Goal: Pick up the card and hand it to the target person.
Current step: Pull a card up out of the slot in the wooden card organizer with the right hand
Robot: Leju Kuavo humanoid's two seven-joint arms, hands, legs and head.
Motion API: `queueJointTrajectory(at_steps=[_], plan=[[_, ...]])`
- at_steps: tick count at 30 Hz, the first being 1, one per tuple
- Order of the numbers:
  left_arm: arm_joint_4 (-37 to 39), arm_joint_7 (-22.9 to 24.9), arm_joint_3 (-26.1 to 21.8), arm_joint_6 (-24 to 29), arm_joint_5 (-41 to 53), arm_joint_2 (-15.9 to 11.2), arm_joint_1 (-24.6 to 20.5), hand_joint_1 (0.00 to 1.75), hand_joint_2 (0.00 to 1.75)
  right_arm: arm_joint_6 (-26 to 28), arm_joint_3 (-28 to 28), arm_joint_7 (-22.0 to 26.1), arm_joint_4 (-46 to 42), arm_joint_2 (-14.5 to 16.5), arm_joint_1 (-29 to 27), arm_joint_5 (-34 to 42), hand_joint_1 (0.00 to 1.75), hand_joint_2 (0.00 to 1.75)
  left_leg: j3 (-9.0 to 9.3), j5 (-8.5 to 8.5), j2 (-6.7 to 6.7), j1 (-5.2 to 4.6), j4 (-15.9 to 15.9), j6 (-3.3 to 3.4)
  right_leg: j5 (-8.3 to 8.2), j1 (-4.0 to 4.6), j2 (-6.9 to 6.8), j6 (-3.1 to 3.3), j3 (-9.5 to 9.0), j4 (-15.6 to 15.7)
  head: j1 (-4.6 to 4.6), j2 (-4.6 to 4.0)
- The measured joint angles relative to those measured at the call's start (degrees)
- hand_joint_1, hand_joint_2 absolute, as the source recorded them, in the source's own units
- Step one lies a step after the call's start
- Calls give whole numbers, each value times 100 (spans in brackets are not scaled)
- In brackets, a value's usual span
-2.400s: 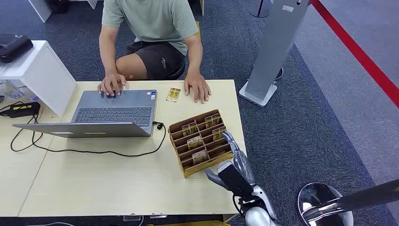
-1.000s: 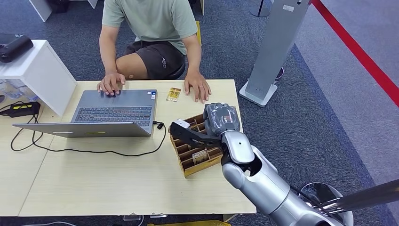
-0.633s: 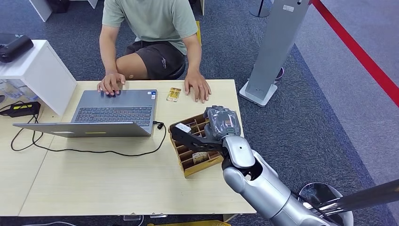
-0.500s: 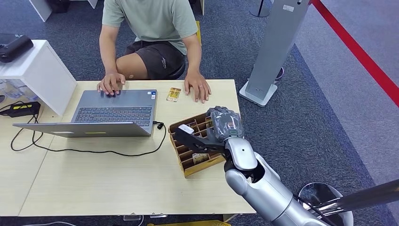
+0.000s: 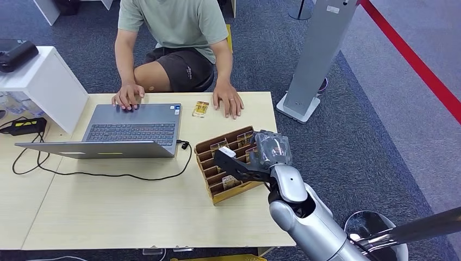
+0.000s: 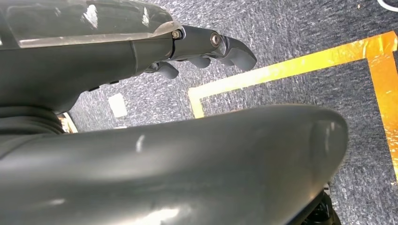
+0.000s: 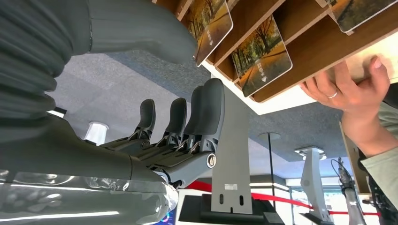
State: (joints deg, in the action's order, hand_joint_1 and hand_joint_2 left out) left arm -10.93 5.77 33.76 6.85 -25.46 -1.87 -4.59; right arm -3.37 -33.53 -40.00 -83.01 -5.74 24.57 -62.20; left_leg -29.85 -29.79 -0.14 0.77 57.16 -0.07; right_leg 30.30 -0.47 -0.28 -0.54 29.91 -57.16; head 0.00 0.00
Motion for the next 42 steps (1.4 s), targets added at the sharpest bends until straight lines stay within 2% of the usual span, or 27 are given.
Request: queueJointTrajectory(at_steps=[2, 10, 14, 24, 30, 38, 42], plan=[[1, 7, -11, 3, -25, 7, -1, 0, 0, 43, -132, 0, 147, 37, 87, 55, 79, 175, 1, -1, 5, 0, 1, 0, 0, 0, 5, 0, 1, -1, 0, 0], [-1, -11, 56, -15, -7, 12, -1, 0, 0, 224, -444, 0, 493, 159, 392, 229, 72, 175, 1, -5, 21, -1, 3, -1, -1, -2, 21, 0, 4, -7, 0, 0], [-4, 4, 77, -22, -5, 16, -13, 0, 0, 244, -535, 0, 678, 206, 494, 344, 61, 175, 2, -1, 22, -1, -1, -1, -4, -2, 22, 1, 4, -4, 0, 0], [-2, 6, 95, -26, -41, 19, -16, 0, 0, 420, -614, 0, 1012, 202, 564, 553, 67, 175, 4, 1, 22, -2, -5, -1, -6, -2, 22, 1, 1, -1, 0, 0], [-12, 42, 143, -18, -39, 23, -27, 0, 0, 466, -392, 0, 1111, 129, 382, 507, 85, 175, 4, 2, 8, 0, -5, 0, -4, 0, 7, 0, -4, 3, 0, 0], [-18, 55, 202, -26, -42, 15, -64, 0, 0, 448, -211, 0, 1060, 62, 220, 521, 88, 175, 4, -3, -2, 1, 0, 0, 2, 1, -3, -1, -7, 1, 0, 0], [-16, 67, 215, -25, -51, 11, -58, 0, 0, 426, -164, 0, 1041, 55, 167, 513, 84, 175, 2, -3, -1, 1, 1, 0, 2, 1, -2, -1, -5, 0, 0, 0]])
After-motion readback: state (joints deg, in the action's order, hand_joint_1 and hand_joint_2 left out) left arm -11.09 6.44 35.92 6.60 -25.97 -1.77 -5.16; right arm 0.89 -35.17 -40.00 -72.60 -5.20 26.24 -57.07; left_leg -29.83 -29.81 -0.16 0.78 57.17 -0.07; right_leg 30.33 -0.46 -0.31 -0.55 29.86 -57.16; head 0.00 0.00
